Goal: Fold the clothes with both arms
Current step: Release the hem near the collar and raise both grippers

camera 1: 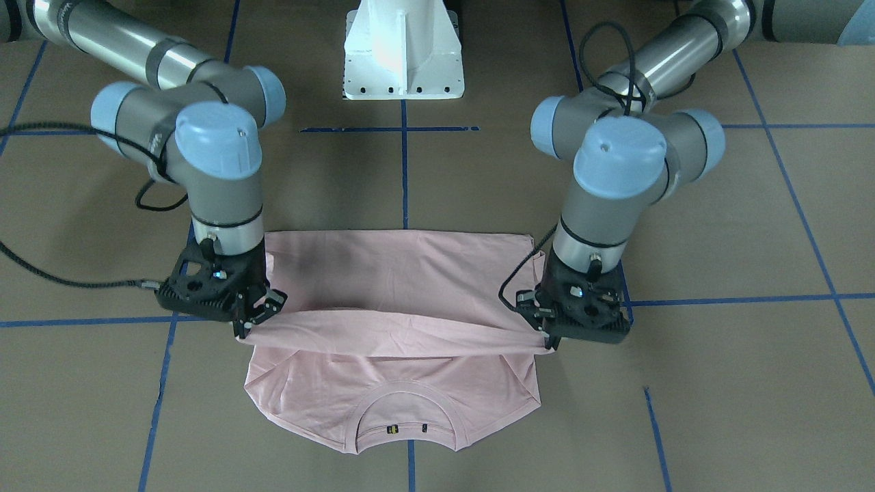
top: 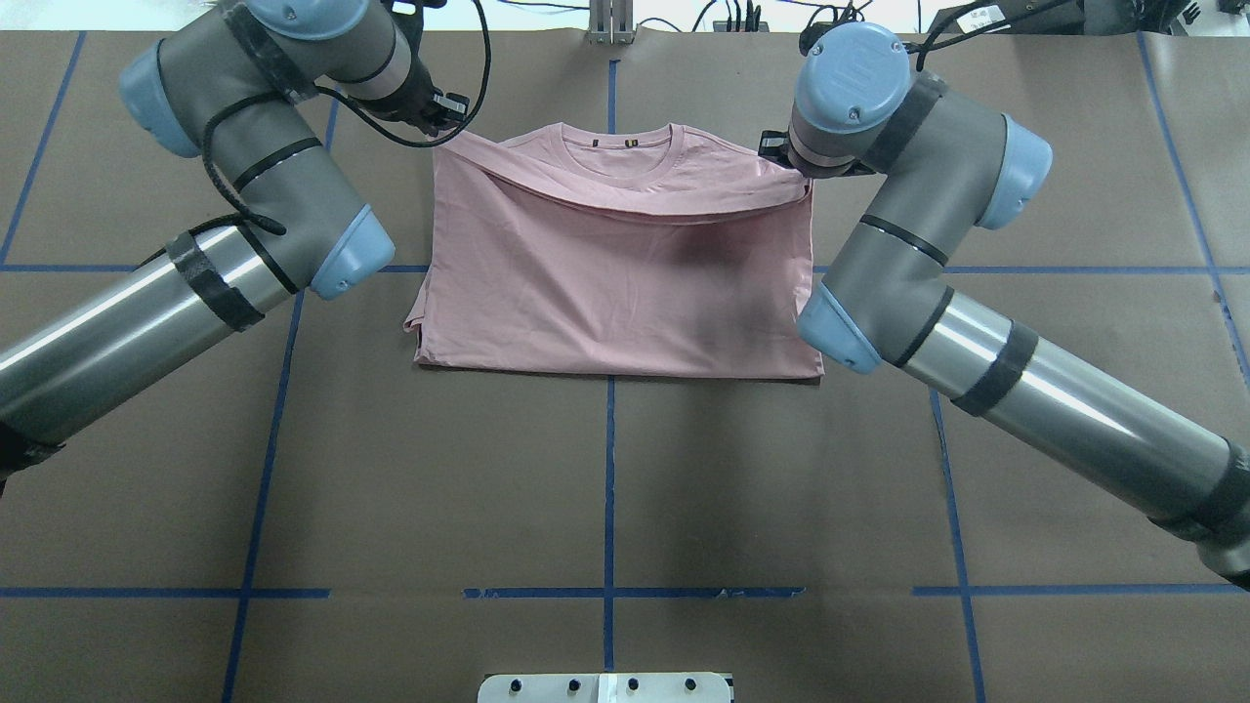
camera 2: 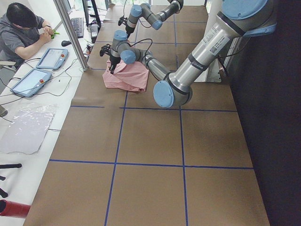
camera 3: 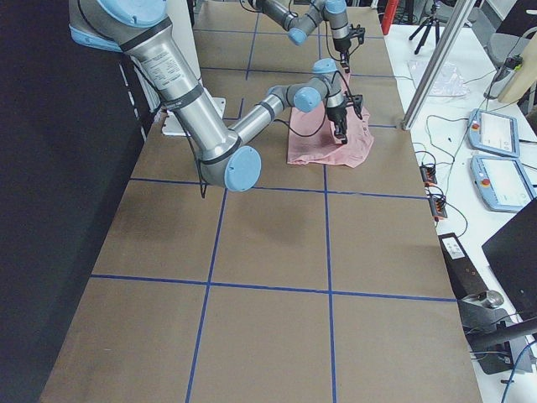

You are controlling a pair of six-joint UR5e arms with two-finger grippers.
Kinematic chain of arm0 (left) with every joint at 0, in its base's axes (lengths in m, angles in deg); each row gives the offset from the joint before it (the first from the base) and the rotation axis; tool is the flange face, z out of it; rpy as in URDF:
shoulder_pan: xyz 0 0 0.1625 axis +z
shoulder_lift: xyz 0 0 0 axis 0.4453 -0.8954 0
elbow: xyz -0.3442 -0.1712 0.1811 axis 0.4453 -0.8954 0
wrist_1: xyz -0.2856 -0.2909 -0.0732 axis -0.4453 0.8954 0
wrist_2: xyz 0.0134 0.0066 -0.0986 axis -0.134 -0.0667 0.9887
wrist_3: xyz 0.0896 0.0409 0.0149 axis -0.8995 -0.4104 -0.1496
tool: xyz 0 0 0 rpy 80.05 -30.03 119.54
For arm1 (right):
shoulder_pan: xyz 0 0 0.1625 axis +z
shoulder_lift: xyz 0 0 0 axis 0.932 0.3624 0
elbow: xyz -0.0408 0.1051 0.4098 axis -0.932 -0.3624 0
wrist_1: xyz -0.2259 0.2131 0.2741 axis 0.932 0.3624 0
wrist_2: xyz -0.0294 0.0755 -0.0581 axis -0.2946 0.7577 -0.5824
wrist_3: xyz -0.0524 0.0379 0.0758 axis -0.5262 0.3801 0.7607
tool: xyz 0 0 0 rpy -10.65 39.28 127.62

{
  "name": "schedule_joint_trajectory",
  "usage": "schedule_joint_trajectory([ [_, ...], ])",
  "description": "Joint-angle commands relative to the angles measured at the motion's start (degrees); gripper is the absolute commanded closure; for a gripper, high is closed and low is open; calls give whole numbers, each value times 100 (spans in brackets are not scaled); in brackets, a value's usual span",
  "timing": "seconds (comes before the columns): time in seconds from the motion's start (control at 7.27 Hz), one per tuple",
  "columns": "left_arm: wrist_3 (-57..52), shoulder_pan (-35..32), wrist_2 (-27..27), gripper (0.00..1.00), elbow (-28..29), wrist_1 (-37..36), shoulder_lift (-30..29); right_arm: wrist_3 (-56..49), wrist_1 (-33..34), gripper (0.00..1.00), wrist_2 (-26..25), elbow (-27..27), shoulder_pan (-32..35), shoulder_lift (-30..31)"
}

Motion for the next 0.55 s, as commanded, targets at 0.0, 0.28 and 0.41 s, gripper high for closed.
schedule_joint_trajectory([
  [0.0,-385,-118,-252,1,879,639,-229,-389,-783,1,56,-1529,261,-524],
  [0.28,-449,-126,-236,0,828,771,-168,-629,-785,0,257,-1489,358,-525],
  [0.41,-553,-135,-210,0,567,815,32,-934,-776,0,598,-1297,489,-438],
])
